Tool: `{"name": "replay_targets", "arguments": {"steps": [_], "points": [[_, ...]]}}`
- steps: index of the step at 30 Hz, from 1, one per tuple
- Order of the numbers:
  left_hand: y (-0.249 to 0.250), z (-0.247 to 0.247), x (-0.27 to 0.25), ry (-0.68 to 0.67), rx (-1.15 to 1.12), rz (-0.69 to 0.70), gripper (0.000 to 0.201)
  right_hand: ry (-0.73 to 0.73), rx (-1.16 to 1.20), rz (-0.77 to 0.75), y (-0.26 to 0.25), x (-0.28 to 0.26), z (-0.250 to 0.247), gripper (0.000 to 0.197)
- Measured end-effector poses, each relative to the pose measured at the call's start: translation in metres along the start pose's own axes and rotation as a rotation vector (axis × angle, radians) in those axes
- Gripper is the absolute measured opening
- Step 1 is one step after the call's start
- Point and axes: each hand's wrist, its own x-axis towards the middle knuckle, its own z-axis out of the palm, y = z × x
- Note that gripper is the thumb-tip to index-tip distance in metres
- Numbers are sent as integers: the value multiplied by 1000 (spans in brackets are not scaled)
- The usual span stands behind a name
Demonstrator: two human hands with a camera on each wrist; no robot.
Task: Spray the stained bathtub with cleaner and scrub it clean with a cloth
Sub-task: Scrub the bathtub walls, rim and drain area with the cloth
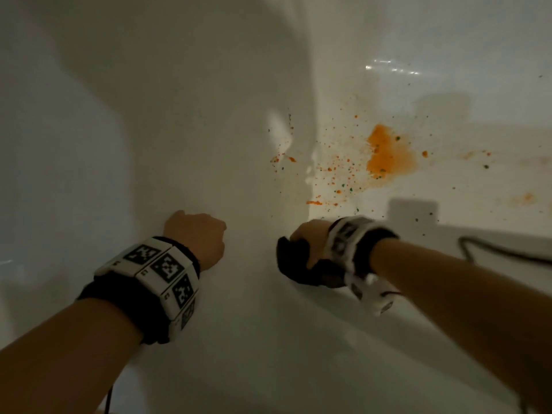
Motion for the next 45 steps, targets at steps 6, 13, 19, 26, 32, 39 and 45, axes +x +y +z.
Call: {"name": "replay_targets", "arguments": {"steps": [6, 13, 19, 26, 32, 39, 45], "points": [[4, -6, 1, -55, -24, -11, 43, -668, -60, -124, 14, -29, 3, 35], [3, -8, 1, -64, -18, -2, 45, -595, 77, -86, 14, -36, 57, 45], [11, -15, 7, -75, 8, 15, 41, -257, -191, -245, -2, -5, 49, 42], [25, -65, 28, -61, -113, 71, 42, 130, -35, -54, 16, 31, 8, 47], [3, -100, 25, -84, -121, 93, 47, 655, 243, 268, 89, 25, -103, 57], [-46, -206, 59, 216, -158, -19, 44, 951, 212, 367, 132, 5, -233, 55], [-68, -291, 90, 394, 312, -213, 101, 1147, 237, 376, 133, 5, -289, 27]]}}
